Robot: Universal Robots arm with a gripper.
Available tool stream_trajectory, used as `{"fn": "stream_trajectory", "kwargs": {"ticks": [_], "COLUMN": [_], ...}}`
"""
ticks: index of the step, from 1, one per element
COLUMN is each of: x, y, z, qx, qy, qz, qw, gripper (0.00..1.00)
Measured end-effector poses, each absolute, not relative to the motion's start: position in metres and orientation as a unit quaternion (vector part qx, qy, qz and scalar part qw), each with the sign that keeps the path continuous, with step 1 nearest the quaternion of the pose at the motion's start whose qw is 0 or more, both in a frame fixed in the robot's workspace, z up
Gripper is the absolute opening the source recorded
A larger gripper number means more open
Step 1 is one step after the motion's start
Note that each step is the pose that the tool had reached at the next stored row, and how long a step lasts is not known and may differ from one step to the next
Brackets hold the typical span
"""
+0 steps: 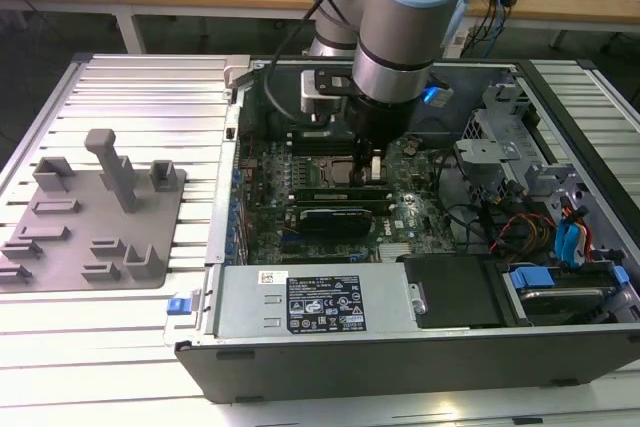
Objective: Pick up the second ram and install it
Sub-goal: 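Press down the second ram until it locks into place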
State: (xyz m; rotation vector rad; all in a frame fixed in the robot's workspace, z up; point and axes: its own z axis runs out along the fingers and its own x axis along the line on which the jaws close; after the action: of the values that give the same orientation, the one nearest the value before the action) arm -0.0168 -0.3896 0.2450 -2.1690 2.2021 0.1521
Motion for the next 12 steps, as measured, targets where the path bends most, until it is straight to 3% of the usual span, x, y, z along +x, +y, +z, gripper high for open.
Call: {"fn": "stream_trajectory", "kwargs": {"ticks": [12], "x": [-0.064], "y": [-0.388], "z": [0.239], "qx": [-0.701], "qy": [0.711], "qz": [0.049], "qw": [0.024], "gripper": [0.08]}}
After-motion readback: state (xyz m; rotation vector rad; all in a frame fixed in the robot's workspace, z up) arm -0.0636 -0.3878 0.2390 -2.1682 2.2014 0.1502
